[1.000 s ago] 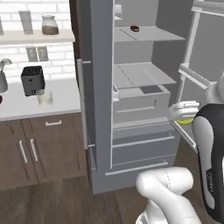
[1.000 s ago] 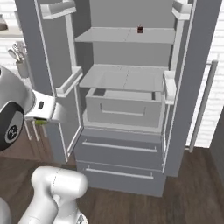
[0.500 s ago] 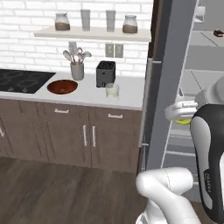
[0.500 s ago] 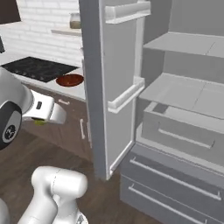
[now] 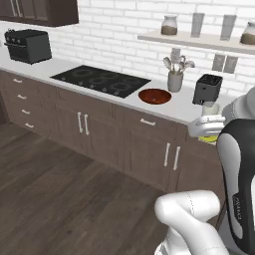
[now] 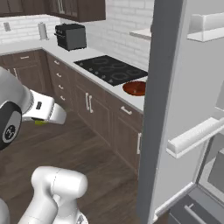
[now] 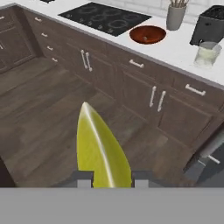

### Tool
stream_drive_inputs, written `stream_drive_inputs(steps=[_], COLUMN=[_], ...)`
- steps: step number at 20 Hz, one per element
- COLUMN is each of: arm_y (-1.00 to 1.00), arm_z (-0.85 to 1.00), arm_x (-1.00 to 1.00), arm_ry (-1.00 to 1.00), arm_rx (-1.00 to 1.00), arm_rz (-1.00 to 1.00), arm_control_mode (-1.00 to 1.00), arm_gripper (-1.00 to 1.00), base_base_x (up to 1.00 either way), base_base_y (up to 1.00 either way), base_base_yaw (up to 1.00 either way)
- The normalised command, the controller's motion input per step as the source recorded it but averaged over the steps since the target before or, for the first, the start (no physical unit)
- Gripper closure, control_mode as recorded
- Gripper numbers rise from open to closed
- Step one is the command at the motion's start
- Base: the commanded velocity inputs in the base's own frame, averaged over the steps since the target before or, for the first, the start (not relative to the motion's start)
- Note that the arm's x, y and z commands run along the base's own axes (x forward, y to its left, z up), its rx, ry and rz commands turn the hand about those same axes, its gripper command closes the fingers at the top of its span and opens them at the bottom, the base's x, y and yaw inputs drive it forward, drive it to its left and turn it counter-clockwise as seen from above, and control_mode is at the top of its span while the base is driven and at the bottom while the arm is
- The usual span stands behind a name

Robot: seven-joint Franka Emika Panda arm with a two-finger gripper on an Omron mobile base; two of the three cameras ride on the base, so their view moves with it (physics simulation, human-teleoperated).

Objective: Grab a lemon wedge from the fridge and one ice cube from the ice bowl, and put them in the glass of lemonade.

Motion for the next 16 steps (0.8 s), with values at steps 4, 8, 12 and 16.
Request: stream_drive_inputs(steps=[4,8,12,16], arm_y=[0.00,0.00,0.00,0.00], arm_z=[0.00,0.00,0.00,0.00], arm_x=[0.00,0.00,0.00,0.00], arm_ry=[0.00,0.00,0.00,0.00], arm_rx=[0.00,0.00,0.00,0.00], arm_rz=[0.00,0.00,0.00,0.00], arm_control_mode=[1.00,1.00,1.00,1.00], arm_gripper=[1.00,1.00,1.00,1.00], base_base_x=[1.00,1.00,1.00,1.00], base_base_y=[0.44,0.31,0.14,0.01], base_base_yaw=[0.49,0.19,-0.07,-0.26])
